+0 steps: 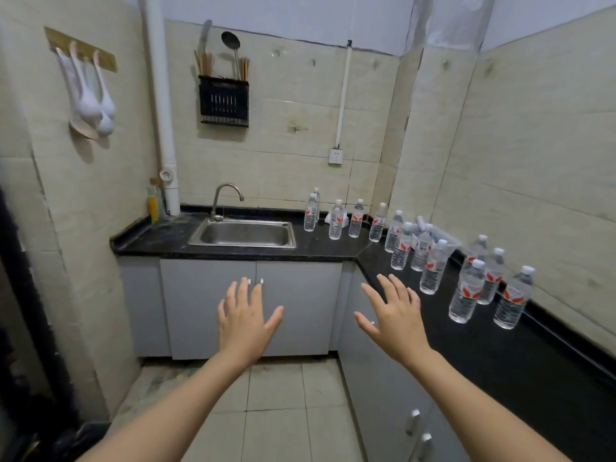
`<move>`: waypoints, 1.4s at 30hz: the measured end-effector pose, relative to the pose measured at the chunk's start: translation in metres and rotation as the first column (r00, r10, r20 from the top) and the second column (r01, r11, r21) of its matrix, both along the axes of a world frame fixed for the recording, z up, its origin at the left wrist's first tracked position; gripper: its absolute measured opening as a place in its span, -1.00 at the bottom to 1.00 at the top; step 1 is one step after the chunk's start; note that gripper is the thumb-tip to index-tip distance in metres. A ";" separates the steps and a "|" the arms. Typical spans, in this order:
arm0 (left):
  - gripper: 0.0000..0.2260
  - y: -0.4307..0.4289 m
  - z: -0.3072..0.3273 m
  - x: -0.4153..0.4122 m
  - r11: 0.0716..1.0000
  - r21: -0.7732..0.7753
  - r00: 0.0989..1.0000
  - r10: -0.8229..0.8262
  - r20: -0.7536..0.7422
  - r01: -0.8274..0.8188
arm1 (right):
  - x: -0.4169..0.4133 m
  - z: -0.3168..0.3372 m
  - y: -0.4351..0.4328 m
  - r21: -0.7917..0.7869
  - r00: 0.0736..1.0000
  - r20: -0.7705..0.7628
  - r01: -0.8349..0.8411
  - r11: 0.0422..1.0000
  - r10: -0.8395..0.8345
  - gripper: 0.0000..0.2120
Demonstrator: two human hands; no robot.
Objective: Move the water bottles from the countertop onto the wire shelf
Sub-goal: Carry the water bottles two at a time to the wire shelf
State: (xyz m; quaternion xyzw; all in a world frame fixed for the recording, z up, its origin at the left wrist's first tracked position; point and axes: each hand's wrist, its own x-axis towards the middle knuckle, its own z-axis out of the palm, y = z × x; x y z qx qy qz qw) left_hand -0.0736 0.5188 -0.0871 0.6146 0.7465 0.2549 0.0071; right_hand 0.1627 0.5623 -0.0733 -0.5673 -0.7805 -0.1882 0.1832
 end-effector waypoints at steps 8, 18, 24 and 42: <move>-0.47 0.140 -0.005 -0.023 0.995 -0.021 0.988 0.103 0.116 -0.101 | -0.011 -0.018 0.155 -0.023 0.994 -0.101 -0.039 0.999 0.036 -0.49; -0.44 0.267 -0.077 -0.059 0.987 -0.141 0.974 0.099 0.204 -0.071 | -0.070 -0.087 0.297 -0.135 0.994 -0.102 -0.055 0.989 0.041 -0.49; -0.46 0.360 -0.085 -0.091 0.988 -0.150 0.972 0.012 0.234 0.023 | -0.100 -0.102 0.366 -0.157 0.997 -0.081 -0.014 0.987 0.001 -0.49; -0.47 0.604 -0.134 -0.041 0.955 -0.222 0.940 -0.120 0.320 0.198 | -0.079 -0.152 0.586 -0.350 0.954 -0.252 0.070 0.934 -0.166 -0.44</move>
